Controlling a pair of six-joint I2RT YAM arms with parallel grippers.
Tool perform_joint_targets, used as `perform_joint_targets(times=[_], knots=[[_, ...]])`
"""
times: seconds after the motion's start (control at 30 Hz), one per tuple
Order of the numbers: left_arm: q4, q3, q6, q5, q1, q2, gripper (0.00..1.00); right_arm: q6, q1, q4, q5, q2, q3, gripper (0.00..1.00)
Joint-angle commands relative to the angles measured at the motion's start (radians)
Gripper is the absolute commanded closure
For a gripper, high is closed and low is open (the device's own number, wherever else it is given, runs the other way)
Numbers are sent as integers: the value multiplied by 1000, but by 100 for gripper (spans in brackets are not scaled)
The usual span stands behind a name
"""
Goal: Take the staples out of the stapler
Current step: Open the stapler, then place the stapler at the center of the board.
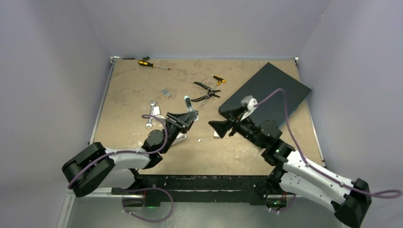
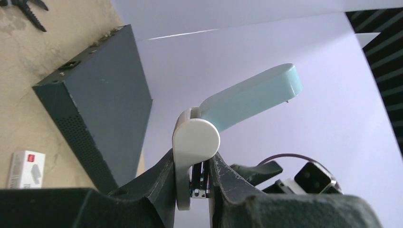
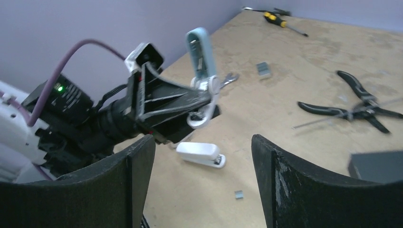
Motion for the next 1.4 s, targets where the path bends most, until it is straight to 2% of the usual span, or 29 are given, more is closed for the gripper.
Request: perform_joint_targets(times=[0.0,0.27,0.7,1.17,1.37], knots=[[148,-5,-66,-74,1,-16,100,-152,161,251,121,101,16,25],[71,-14,-25,-109,1,-111,100,-225,229,355,246,230,33,37],[84,-25,-27,-94,1,-118,100,-377,311,475,329,423,117,33],[127,-25,-46,-52,2,-99,100,-433,320,522,390,552,166,45],[128,-30,-62,-24,1,-91,100,-457,320,557,378,579,189,45]])
